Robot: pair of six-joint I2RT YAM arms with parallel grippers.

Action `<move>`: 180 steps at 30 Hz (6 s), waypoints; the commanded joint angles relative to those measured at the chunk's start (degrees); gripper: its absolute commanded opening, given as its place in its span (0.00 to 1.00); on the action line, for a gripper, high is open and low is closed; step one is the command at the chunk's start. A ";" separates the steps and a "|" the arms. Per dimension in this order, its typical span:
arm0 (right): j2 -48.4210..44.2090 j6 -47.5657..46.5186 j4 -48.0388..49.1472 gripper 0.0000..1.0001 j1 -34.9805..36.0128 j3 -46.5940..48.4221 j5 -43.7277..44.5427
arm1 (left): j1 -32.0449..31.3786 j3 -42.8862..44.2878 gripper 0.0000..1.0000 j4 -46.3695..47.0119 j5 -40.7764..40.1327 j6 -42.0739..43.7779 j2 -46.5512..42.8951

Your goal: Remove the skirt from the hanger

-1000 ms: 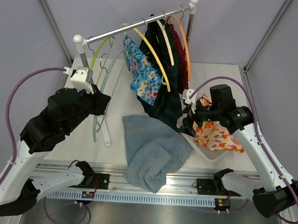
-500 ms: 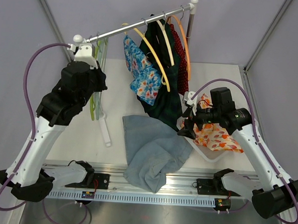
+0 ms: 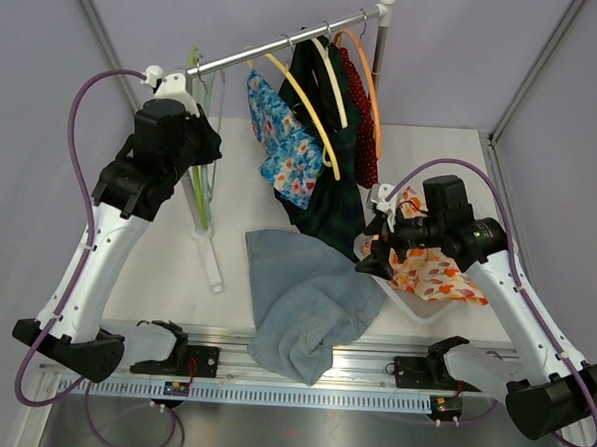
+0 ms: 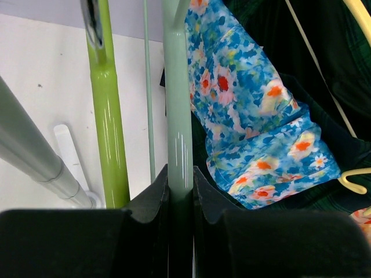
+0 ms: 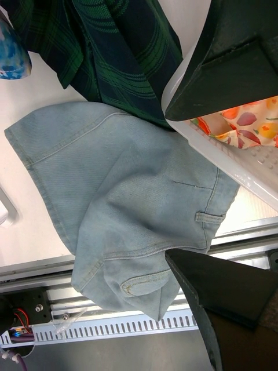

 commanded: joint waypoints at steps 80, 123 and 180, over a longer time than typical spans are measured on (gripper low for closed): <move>-2.32 -8.13 -19.82 0.00 -11.46 32.81 41.24 | 1.68 -24.70 0.99 9.71 29.98 9.80 -48.24; 7.88 -15.96 -14.88 0.99 -37.49 13.97 15.37 | 1.59 -28.30 0.99 14.82 35.43 0.05 -39.63; 49.53 30.62 1.27 0.00 12.34 79.03 38.36 | -0.35 -31.82 0.99 6.37 28.75 -2.15 -41.73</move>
